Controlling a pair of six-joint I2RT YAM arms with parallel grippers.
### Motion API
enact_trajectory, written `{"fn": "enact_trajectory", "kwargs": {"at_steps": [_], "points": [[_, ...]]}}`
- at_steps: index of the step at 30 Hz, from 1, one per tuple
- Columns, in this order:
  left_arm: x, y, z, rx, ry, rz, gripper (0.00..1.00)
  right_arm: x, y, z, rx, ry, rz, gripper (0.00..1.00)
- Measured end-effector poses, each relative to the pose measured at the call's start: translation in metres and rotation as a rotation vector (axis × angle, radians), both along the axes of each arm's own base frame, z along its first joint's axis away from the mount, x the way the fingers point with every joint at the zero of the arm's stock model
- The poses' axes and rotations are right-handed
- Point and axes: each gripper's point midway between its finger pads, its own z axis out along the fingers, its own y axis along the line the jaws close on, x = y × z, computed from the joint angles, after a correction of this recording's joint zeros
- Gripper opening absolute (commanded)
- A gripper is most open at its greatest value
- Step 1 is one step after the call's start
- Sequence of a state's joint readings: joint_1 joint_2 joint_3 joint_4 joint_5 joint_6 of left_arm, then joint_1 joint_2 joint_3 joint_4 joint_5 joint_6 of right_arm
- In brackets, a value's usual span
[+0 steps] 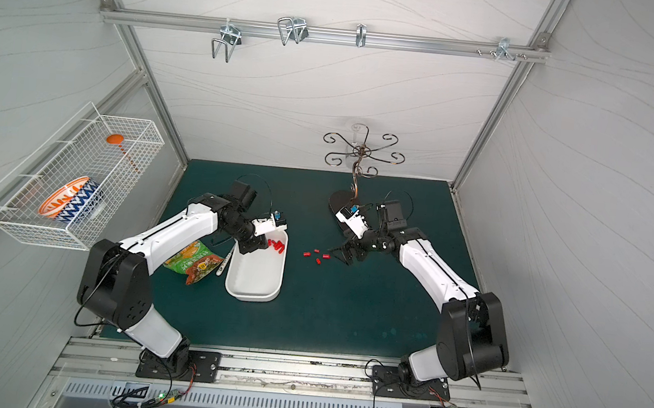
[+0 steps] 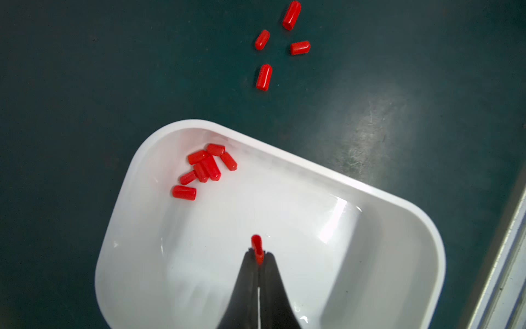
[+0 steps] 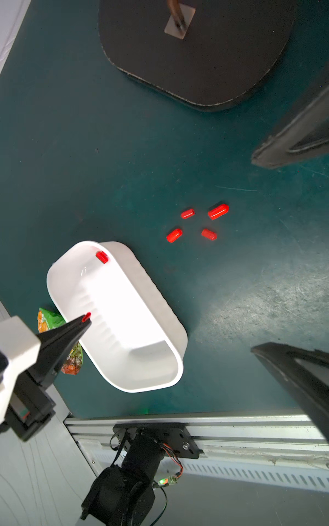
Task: Take the screw protection sleeves out of the storage box
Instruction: Pick up the screw protection sleeve from the storage box, then place the screw protection sleeve at the center of the board.
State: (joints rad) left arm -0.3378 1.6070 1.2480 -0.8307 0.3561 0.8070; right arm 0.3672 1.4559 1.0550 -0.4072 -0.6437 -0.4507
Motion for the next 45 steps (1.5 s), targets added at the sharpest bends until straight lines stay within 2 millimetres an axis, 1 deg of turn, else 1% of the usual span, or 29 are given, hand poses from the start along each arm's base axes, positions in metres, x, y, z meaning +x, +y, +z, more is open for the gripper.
{"fn": "enact_trajectory", "kwargs": {"at_steps": [4, 9, 11, 13, 16, 20, 24, 26, 29, 32, 35, 39, 45], "points": [[-0.003, -0.016, 0.015, -0.028, 0.0, -0.022, 0.0, 0.001, -0.01, 0.006, -0.011, 0.005, -0.023, 0.99], [0.001, -0.047, 0.044, -0.079, -0.046, -0.07, 0.0, -0.002, -0.028, 0.015, 0.009, -0.012, -0.074, 0.99], [0.003, -0.06, 0.05, -0.093, -0.055, -0.09, 0.0, -0.002, -0.039, 0.015, 0.014, -0.004, -0.11, 0.99], [0.006, -0.072, 0.051, -0.098, -0.054, -0.111, 0.0, 0.003, -0.05, 0.015, 0.019, 0.003, -0.15, 0.99], [0.006, -0.093, 0.041, -0.089, -0.028, -0.148, 0.0, 0.015, -0.07, 0.016, 0.022, 0.009, -0.225, 0.99], [0.0, -0.117, 0.013, -0.059, 0.031, -0.199, 0.0, 0.027, -0.092, 0.014, 0.004, 0.013, -0.316, 0.99], [-0.003, -0.133, -0.018, -0.014, 0.083, -0.233, 0.0, 0.036, -0.11, 0.012, -0.019, 0.018, -0.394, 0.99], [-0.003, -0.137, -0.031, 0.012, 0.097, -0.242, 0.0, 0.04, -0.116, 0.013, -0.028, 0.016, -0.421, 0.99], [-0.002, -0.141, -0.05, 0.055, 0.116, -0.251, 0.03, 0.042, -0.12, 0.013, -0.037, 0.018, -0.443, 0.99], [-0.003, -0.137, -0.071, 0.11, 0.135, -0.252, 0.07, 0.042, -0.121, 0.012, -0.037, 0.024, -0.45, 0.99], [-0.001, -0.133, -0.084, 0.151, 0.139, -0.248, 0.12, 0.042, -0.121, 0.012, -0.036, 0.027, -0.451, 0.99], [0.004, -0.13, -0.087, 0.175, 0.119, -0.239, 0.2, 0.042, -0.121, 0.012, -0.034, 0.03, -0.453, 0.99], [0.007, -0.128, -0.087, 0.19, 0.105, -0.235, 0.29, 0.042, -0.121, 0.012, -0.032, 0.031, -0.453, 0.99]]}}
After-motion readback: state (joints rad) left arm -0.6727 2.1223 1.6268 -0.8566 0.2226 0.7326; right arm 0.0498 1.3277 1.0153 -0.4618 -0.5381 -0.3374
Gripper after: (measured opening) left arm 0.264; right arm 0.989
